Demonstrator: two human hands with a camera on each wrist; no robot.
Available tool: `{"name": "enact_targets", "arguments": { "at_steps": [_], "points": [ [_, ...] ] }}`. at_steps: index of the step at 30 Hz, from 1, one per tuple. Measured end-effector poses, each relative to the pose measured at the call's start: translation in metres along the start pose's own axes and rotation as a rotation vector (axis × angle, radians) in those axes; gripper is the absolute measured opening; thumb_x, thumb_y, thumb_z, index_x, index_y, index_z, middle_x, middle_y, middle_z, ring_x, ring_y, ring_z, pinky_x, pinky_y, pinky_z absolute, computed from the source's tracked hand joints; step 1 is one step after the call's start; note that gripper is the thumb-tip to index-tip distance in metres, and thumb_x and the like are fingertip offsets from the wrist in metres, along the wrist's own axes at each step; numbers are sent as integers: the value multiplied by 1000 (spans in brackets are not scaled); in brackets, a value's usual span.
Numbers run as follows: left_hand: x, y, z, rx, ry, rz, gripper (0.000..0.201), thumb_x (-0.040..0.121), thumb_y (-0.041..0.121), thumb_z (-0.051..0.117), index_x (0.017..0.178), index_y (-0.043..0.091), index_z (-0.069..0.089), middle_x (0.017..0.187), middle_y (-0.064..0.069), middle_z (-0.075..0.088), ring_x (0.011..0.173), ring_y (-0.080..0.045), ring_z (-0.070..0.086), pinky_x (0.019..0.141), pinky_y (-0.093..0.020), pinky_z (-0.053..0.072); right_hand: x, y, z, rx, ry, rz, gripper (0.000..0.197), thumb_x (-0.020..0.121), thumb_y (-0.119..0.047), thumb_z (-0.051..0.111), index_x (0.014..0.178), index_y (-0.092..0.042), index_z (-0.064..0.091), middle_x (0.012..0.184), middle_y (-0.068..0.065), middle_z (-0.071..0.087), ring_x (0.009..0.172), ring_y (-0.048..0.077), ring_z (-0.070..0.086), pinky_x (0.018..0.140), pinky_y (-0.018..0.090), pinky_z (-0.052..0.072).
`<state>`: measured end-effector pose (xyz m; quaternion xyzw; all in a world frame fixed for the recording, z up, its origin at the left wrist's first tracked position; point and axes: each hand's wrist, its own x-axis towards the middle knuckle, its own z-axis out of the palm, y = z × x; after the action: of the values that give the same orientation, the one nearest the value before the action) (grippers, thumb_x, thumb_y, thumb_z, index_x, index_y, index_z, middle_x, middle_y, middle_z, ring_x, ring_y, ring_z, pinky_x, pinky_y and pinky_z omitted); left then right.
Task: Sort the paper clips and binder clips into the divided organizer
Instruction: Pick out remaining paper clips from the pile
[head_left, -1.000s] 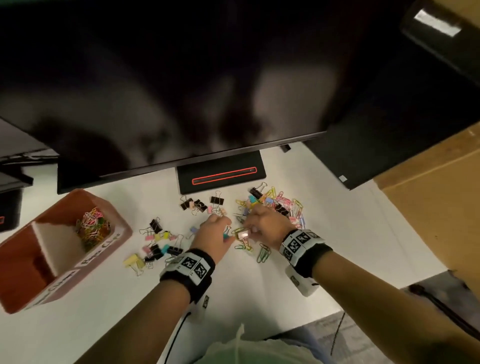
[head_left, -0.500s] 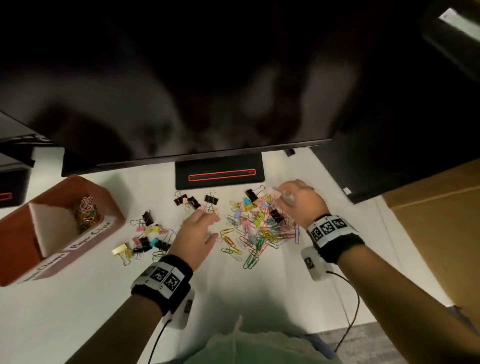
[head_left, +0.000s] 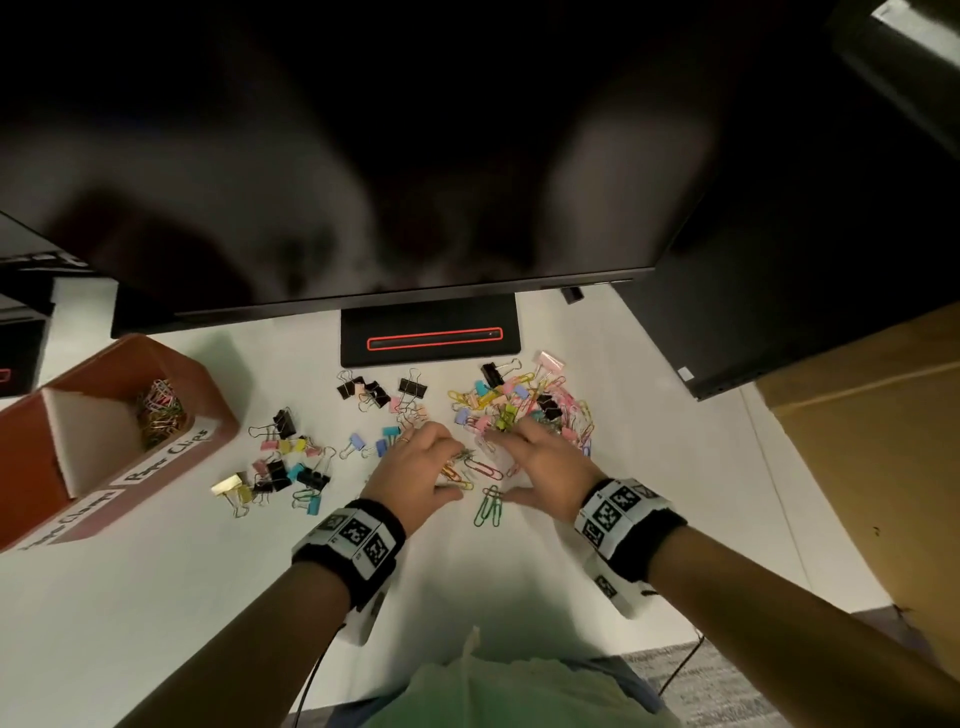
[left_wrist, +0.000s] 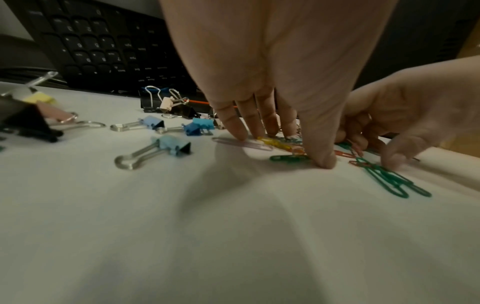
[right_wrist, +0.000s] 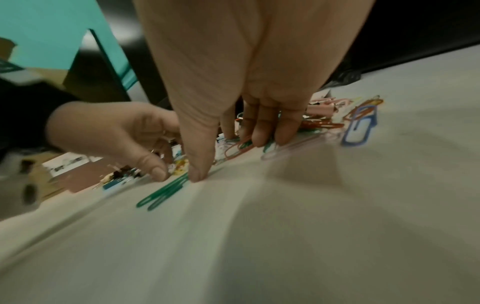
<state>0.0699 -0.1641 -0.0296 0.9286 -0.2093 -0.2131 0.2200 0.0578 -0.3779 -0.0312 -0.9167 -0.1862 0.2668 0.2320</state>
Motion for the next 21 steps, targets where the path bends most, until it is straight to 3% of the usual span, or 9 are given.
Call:
{"name": "enact_targets", "arguments": {
  "at_steps": [4, 9, 13, 16, 19, 21],
  "points": [
    [-7, -9, 0, -18, 28, -3, 44, 69, 32, 76, 107, 14, 62, 108, -2, 52, 99, -19, 51, 87, -40, 48, -3, 7, -5, 37, 75, 7, 67, 76, -32, 73, 134, -24, 41, 121, 4, 46, 104, 23, 53, 89, 38, 49],
    [-15, -11, -2, -13, -10, -9, 66, 71, 35, 74, 129, 19, 47, 128, 1, 45, 114, -16, 44, 97, -38, 41, -15, 1, 2, -6, 11, -76, 68, 76, -33, 73, 135, -20, 43, 130, 4, 45, 116, 24, 49, 97, 37, 46],
    [-5, -8, 3, -52, 7, 8, 42, 75, 17, 71, 115, 13, 60, 110, -4, 55, 100, -22, 52, 88, -39, 47, -3, -21, 16, -86, -43, -71, 79, 74, -35, 73, 141, -18, 33, 139, 6, 37, 126, 25, 35, 103, 40, 38],
    [1, -6, 1, -107, 29, -22, 25, 79, 10, 67, 104, 13, 65, 99, -6, 59, 95, -22, 54, 84, -32, 45, 10, -29, 17, 25, 54, -28, 60, 75, -22, 74, 130, -15, 51, 123, 10, 50, 114, 29, 44, 96, 41, 44],
    [3, -6, -1, -136, 34, -65, 21, 81, 12, 64, 102, 13, 65, 94, -6, 61, 92, -21, 54, 80, -29, 42, 20, -28, 15, 105, 140, -20, 33, 75, -11, 72, 107, -6, 67, 104, 16, 60, 99, 35, 55, 85, 46, 50],
    [4, -5, -1, -135, 30, -75, 19, 82, 12, 63, 101, 12, 65, 93, -8, 61, 92, -23, 54, 79, -31, 43, 25, -29, 12, 138, 137, 5, 21, 78, -9, 68, 97, -2, 69, 102, 18, 60, 101, 35, 56, 87, 44, 49]
  ]
}}
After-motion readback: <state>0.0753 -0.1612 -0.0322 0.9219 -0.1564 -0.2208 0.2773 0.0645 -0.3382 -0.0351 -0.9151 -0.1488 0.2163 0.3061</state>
